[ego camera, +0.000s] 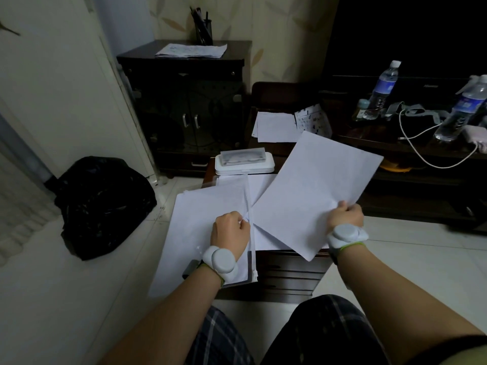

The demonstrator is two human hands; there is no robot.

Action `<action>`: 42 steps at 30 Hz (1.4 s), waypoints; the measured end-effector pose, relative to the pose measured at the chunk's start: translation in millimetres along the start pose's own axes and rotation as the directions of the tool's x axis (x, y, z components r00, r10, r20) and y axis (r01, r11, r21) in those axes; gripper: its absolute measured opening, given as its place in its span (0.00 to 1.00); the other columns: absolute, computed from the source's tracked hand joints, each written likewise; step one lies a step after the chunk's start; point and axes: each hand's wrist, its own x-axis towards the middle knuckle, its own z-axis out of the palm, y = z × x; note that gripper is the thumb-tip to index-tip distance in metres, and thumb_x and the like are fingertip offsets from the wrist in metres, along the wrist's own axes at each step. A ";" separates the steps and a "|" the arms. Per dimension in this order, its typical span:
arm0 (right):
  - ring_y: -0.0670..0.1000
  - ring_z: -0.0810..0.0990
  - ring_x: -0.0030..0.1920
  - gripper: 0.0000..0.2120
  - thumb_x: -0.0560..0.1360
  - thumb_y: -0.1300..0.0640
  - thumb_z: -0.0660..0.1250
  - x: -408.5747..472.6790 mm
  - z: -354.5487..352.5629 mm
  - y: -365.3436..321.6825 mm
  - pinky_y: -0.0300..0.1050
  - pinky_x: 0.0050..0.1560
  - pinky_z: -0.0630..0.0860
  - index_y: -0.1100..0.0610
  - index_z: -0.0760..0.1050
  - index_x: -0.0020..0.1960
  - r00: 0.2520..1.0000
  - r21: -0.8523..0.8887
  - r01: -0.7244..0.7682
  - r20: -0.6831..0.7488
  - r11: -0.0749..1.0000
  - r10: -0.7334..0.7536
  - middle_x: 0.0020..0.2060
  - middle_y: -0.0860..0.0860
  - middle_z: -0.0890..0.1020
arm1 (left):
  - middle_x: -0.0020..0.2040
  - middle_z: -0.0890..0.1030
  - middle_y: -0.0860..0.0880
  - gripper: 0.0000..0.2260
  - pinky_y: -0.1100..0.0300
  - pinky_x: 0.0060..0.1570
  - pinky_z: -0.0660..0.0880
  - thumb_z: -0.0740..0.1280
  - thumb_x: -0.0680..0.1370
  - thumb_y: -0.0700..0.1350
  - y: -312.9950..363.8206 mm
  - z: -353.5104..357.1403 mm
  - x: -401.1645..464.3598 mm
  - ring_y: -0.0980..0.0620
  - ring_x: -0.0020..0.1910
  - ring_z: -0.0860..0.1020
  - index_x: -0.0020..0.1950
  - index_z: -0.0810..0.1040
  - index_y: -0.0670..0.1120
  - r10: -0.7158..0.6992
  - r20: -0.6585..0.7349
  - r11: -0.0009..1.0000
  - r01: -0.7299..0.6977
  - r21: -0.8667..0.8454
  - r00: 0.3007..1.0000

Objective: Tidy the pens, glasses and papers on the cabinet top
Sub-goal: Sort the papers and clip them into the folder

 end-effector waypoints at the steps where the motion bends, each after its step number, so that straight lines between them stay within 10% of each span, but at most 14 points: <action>1: 0.66 0.75 0.57 0.16 0.81 0.56 0.55 1.7 -2.2 1.0 0.51 0.56 0.70 0.68 0.72 0.57 1.000 -0.004 -0.011 0.004 1.000 0.011 0.55 0.66 0.78 | 0.34 0.79 0.38 0.09 0.53 0.36 0.74 0.62 0.75 0.38 0.5 0.1 0.4 0.47 0.33 0.73 0.37 0.76 0.37 0.001 0.000 1.000 -0.001 0.000 1.000; 23: 0.65 0.76 0.54 0.15 0.81 0.57 0.53 -0.7 -9.5 17.5 0.51 0.53 0.70 0.65 0.72 0.59 0.986 0.069 -0.035 -0.162 0.997 0.046 0.54 0.65 0.78 | 0.34 0.79 0.39 0.07 0.52 0.39 0.76 0.61 0.74 0.38 1.8 0.3 -2.6 0.42 0.36 0.78 0.38 0.76 0.39 -0.001 0.012 1.000 0.001 0.007 1.000; 37: 0.64 0.76 0.55 0.14 0.80 0.58 0.57 -18.2 9.8 15.3 0.44 0.47 0.65 0.68 0.75 0.54 0.965 -0.172 0.106 0.256 0.979 -0.060 0.53 0.66 0.79 | 0.35 0.79 0.41 0.08 0.58 0.38 0.73 0.62 0.75 0.38 -0.1 1.6 -2.2 0.47 0.34 0.74 0.40 0.77 0.35 0.017 -0.011 1.000 -0.017 0.003 1.000; 42: 0.59 0.73 0.46 0.15 0.79 0.57 0.59 -12.8 12.3 17.2 0.42 0.45 0.63 0.60 0.69 0.35 0.930 -0.248 0.148 0.363 0.957 -0.050 0.42 0.59 0.73 | 0.40 0.81 0.40 0.09 0.59 0.40 0.74 0.62 0.77 0.40 -1.5 3.3 -2.1 0.43 0.41 0.79 0.46 0.79 0.36 0.013 -0.007 1.000 -0.013 -0.002 1.000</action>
